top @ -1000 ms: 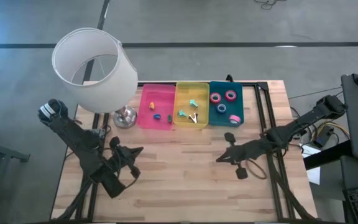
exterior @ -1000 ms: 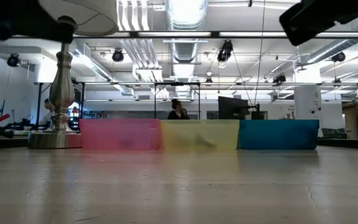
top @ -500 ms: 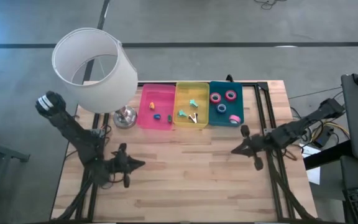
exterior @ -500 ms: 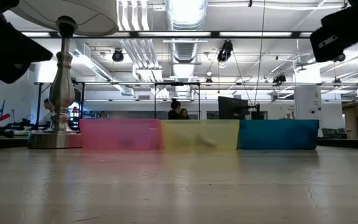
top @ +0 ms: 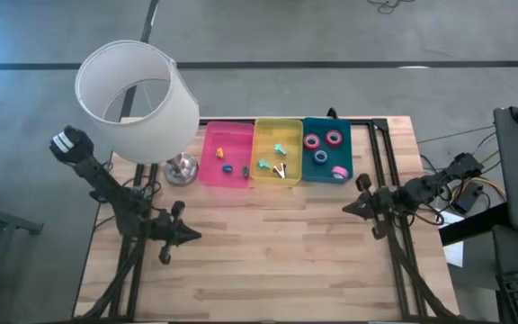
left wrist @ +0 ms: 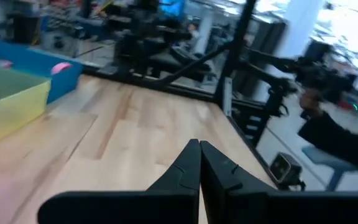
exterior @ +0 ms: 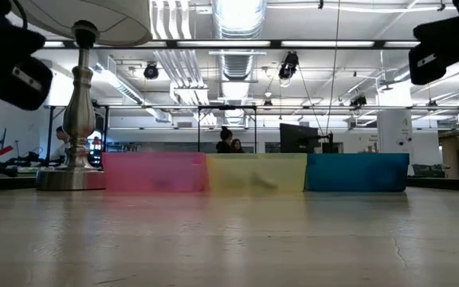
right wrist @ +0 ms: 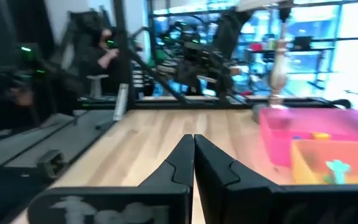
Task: Pick and place Stapler, Stapler remover, tape
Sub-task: Return to Home Position
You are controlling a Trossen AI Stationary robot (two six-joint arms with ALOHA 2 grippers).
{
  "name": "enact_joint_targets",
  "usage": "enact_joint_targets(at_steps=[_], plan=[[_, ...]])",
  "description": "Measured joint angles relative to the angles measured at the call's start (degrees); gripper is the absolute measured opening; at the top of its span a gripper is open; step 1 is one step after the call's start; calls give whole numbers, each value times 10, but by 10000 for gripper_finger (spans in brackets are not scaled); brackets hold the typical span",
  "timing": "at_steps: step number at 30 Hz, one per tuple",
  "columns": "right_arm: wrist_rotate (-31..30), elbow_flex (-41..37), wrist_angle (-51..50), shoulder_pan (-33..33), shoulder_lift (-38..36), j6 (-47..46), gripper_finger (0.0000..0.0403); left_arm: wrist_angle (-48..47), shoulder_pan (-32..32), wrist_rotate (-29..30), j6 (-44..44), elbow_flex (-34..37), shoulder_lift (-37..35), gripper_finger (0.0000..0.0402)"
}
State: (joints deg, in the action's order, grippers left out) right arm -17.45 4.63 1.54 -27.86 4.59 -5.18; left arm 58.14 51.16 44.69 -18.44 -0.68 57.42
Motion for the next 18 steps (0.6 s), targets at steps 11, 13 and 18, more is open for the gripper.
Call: enact_joint_targets(at_steps=[11,13,18], plan=[[-22,18,-59,0,-1,16,8,-3,-128,-173,156,-18,-42,1],[-22,22,-59,0,-1,33,8,-16,-166,-205,157,-16,-51,1],[-22,22,-69,0,-1,69,8,-27,-270,-297,149,-3,-72,1]])
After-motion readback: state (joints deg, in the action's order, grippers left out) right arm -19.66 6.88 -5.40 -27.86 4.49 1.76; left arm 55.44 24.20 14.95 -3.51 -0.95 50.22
